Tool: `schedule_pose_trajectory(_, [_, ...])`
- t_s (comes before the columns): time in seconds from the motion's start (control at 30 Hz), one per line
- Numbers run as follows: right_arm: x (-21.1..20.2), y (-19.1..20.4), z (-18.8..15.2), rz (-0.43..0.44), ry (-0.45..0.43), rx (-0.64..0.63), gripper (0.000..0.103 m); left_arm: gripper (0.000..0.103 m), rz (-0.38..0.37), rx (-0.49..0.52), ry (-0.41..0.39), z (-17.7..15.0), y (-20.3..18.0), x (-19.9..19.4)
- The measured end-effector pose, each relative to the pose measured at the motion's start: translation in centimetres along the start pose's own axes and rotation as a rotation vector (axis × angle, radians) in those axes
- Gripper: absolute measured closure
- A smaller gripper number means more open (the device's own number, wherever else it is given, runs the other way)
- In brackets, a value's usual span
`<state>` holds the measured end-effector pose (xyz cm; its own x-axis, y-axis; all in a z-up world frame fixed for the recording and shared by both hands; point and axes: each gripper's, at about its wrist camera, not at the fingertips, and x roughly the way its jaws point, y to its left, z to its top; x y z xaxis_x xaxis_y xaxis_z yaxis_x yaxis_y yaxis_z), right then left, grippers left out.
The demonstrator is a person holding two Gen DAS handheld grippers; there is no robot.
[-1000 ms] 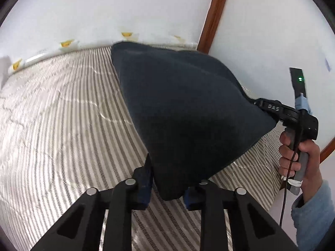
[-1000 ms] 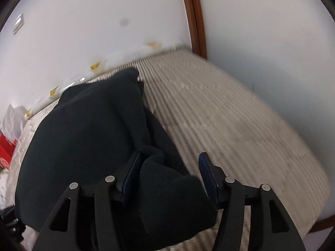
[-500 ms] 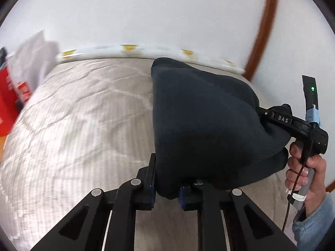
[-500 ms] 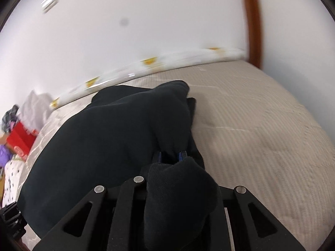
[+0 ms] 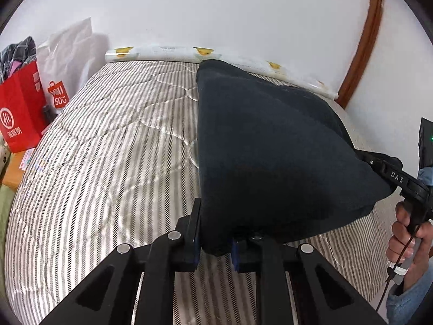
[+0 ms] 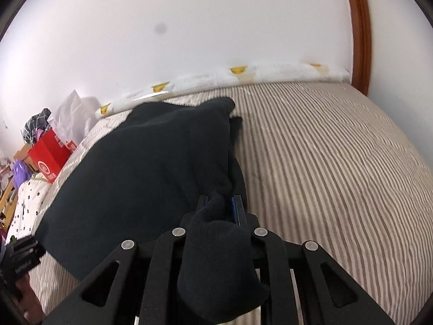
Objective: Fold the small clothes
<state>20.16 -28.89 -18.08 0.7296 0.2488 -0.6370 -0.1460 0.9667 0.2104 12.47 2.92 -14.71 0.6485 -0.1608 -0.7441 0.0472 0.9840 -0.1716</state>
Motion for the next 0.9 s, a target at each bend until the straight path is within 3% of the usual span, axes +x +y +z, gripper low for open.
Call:
schedule_pose_trajectory(0.3, [-0.1, -2.4, -0.4, -0.053, -0.014, 0.031, 0.085, 0.087, -0.039, 0.03, 0.009, -2.0, -2.5, -1.6])
schedule_pose_trajectory(0.4, [-0.1, -3.2, -0.4, -0.048, 0.025, 0.049, 0.079, 0.086, -0.012, 0.047, 0.029, -2.2, -2.9, -1.6])
schedule_pose_trajectory(0.53, [-1.5, -3.8, -1.5, -0.042, 0.023, 0.048, 0.076, 0.082, -0.066, 0.003, 0.073, -2.3, -1.8, -2.0])
schedule_pose_trajectory(0.7, [-4.0, -4.1, -2.6, -0.055, 0.007, 0.001, 0.07, 0.082, -0.046, 0.061, 0.038, -3.5, -2.1, -4.4])
schedule_pose_trajectory(0.8, [-6.0, -4.0, -2.3, -0.092, -0.023, -0.017, 0.07, 0.076, -0.018, 0.101, -0.024, -4.0, -2.5, -6.4])
schedule_pose_trajectory(0.87, [-6.9, -3.7, -1.8, -0.096, -0.055, -0.021, 0.07, 0.065, -0.028, 0.094, -0.034, -3.7, -2.4, -7.1])
schedule_pose_trajectory(0.9, [-7.0, -3.5, -1.6, -0.088, -0.062, -0.024, 0.07, 0.064, -0.041, 0.086, -0.034, -3.4, -2.4, -7.3])
